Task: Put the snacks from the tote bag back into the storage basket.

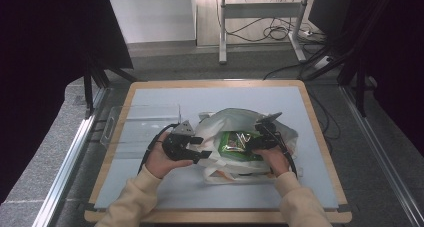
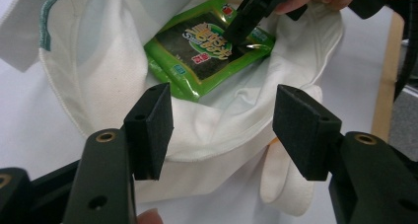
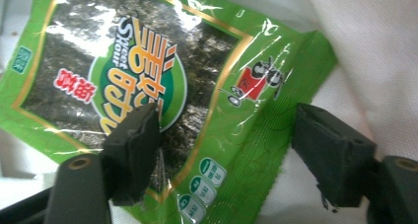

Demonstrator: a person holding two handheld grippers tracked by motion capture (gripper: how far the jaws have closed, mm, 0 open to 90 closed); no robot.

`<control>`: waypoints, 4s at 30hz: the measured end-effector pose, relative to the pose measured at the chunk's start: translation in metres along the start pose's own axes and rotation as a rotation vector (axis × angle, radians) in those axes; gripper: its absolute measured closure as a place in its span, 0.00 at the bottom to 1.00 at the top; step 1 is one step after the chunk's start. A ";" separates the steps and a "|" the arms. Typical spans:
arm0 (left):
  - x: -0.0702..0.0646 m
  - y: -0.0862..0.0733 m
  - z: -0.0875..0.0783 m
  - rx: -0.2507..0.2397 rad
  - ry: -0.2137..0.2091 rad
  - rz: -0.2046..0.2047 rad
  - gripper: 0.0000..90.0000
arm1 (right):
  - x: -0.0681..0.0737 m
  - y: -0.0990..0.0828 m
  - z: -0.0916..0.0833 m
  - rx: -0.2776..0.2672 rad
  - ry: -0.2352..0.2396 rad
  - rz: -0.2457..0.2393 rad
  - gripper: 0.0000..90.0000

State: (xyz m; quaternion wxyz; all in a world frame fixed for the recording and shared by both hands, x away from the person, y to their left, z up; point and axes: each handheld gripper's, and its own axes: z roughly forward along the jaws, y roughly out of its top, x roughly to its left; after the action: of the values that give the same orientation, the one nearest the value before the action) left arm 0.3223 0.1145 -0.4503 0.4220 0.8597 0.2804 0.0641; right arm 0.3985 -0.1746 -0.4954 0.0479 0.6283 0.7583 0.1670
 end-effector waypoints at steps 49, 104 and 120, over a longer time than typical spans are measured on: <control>0.011 -0.005 0.001 0.015 -0.005 -0.018 0.45 | -0.006 -0.012 -0.042 -0.157 0.195 -0.111 0.97; 0.011 0.004 -0.010 0.001 0.037 -0.019 0.42 | -0.031 -0.011 -0.104 -0.428 0.365 -0.431 0.97; 0.017 0.027 -0.013 -0.012 0.010 0.000 0.42 | -0.016 -0.007 -0.111 -0.444 0.354 -0.523 0.97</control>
State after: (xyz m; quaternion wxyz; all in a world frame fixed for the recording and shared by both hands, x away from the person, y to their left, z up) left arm 0.3436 0.1191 -0.4237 0.4259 0.8569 0.2820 0.0699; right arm 0.3636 -0.2128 -0.3955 0.0921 0.3497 0.8348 0.4151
